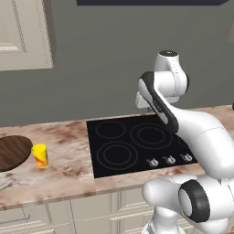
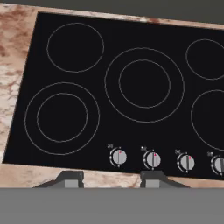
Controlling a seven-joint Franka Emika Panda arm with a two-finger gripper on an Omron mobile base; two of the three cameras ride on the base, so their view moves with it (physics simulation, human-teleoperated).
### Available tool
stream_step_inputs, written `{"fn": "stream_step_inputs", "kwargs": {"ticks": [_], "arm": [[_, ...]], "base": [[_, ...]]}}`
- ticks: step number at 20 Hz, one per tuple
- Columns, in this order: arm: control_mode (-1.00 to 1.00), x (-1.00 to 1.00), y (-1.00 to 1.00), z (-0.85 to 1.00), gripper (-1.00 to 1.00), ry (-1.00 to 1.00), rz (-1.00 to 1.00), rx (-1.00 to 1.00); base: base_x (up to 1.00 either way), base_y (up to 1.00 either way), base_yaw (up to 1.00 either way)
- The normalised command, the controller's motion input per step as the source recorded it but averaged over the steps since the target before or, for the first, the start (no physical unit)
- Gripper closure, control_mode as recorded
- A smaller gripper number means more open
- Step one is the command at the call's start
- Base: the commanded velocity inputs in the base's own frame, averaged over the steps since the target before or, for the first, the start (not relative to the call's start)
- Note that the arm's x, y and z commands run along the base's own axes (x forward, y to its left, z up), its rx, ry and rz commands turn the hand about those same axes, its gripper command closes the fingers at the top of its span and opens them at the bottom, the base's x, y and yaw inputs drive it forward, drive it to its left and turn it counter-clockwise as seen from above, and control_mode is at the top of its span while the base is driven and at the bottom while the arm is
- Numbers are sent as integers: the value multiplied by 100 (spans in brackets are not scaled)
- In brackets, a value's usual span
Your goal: Pick the cup and bowl from the counter and place them on the counter next to the sink.
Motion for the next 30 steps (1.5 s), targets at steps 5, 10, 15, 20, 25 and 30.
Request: {"fn": "stream_step_inputs", "kwargs": {"ticks": [5,10,15,20,25,30], "arm": [[-100,0,8,0,-100,0,0,0],[-100,0,16,0,-100,0,0,0],[-100,0,26,0,-100,0,0,0],[-100,0,47,0,-100,-3,-2,0],[-100,0,45,0,-100,-2,0,0],[-100,-6,62,-6,-100,0,0,0]], "base": [[0,0,0],[0,0,0],[0,0,0],[0,0,0],[0,0,0],[0,0,0]]}}
